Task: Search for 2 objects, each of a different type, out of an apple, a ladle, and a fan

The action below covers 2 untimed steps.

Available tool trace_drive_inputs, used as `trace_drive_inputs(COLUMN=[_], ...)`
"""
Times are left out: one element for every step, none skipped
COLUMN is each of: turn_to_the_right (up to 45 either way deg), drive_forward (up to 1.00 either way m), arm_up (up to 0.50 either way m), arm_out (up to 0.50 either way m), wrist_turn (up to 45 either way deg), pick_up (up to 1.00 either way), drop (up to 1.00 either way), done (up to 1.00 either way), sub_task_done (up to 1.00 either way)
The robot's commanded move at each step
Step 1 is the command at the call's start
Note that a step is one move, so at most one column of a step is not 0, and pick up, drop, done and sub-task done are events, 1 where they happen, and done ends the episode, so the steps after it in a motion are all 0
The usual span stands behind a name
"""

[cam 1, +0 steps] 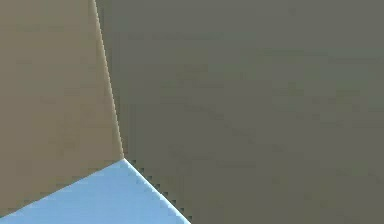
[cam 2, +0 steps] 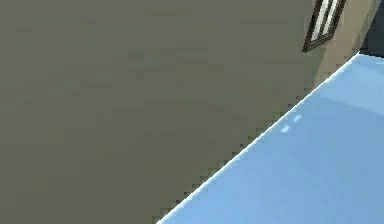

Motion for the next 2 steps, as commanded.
trace_drive_inputs(turn_to_the_right=[45.0,45.0], drive_forward=[0.00,0.00], arm_up=[0.00,0.00], arm_out=[0.00,0.00], wrist_turn=[0.0,0.0], pick_up=[0.00,0.00], drop=[0.00,0.00], done=[0.00,0.00], sub_task_done=[0.00,0.00])
